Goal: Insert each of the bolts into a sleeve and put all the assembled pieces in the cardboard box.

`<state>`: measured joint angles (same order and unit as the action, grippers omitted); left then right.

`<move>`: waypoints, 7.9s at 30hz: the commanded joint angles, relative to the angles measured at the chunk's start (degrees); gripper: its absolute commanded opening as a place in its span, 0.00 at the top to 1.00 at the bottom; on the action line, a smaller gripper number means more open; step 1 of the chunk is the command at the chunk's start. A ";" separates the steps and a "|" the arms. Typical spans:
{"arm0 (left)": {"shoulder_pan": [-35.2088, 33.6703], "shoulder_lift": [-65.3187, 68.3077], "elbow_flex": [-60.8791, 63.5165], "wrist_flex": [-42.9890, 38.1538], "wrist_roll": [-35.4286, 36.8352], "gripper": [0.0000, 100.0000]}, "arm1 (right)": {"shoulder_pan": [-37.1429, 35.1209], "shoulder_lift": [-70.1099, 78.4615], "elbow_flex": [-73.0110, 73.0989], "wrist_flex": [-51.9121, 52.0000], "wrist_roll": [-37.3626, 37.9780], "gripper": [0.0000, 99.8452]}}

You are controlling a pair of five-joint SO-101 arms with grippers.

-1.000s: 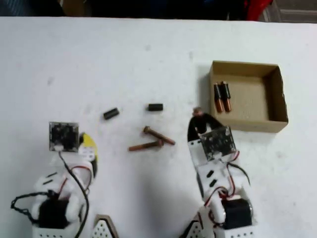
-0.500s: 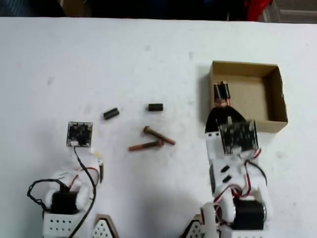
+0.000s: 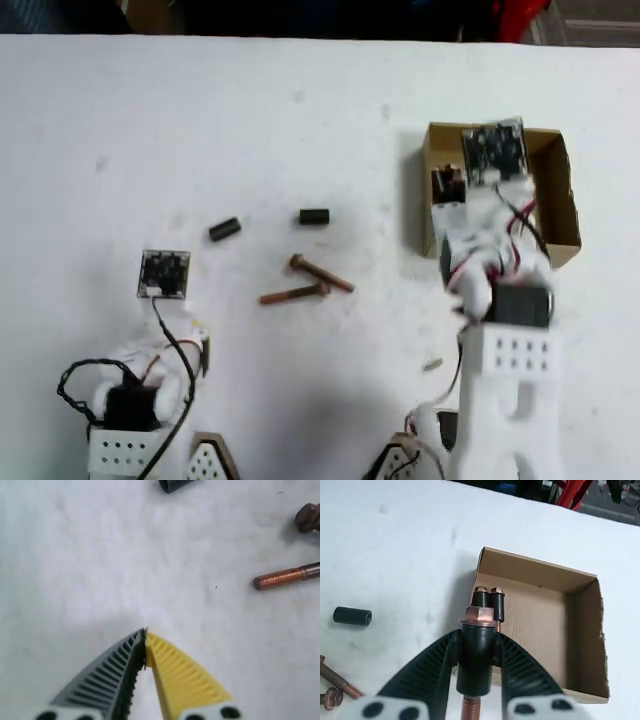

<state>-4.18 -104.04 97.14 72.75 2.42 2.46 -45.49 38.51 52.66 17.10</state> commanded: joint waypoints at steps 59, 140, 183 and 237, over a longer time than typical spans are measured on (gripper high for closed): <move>-0.40 -0.48 -0.18 0.62 -5.54 0.98 | 9.19 63.69 -51.08 2.33 0.35 0.86; -3.91 -0.48 -0.18 0.70 -5.80 0.98 | -27.91 68.18 -31.74 -12.35 48.18 0.86; -3.82 -0.48 -0.18 0.62 -5.80 0.98 | -27.47 28.70 -42.20 33.54 16.44 0.98; -3.56 -0.48 -0.18 0.70 -5.80 0.98 | -12.00 -47.87 31.91 7.43 8.70 0.98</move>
<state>-7.69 -104.04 97.14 73.27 -2.77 -9.58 -90.77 69.63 62.42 26.51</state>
